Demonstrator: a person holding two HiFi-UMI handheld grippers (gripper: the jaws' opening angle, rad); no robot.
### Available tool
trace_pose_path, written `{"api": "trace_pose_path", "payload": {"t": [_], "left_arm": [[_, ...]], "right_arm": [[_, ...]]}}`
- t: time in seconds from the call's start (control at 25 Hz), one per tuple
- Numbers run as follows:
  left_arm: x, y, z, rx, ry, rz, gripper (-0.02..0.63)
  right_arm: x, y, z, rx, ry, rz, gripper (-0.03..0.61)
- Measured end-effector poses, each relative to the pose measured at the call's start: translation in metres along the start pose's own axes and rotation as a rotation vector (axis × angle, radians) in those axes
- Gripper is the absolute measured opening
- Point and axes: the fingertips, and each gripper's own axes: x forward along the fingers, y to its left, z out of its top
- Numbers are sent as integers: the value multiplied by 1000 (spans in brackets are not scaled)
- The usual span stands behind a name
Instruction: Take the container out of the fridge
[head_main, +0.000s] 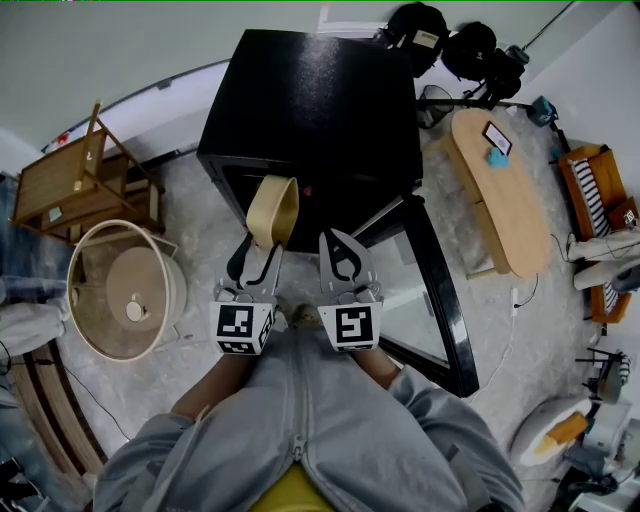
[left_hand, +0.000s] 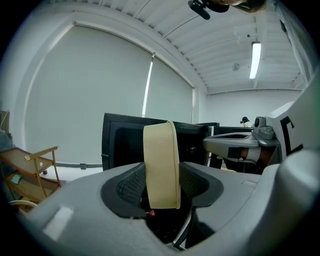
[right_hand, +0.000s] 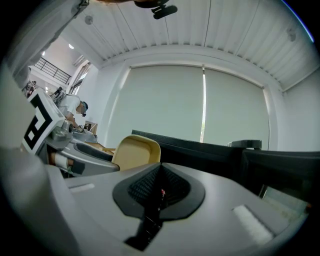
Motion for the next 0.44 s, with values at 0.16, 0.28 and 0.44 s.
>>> {"api": "trace_pose_path", "payload": {"t": [0.16,0.28,0.44], "left_arm": [[0,-1,0,6,-1,-4,210],[1,-1,0,7,-2,-5,210],[1,-2,-2,6,-1,-9,210]], "right_arm": [[0,0,-5,-9,-1,7,-5],[0,1,-7,-7,-2,7,-5],[1,2,-9,-1,-5,9,-5]]}}
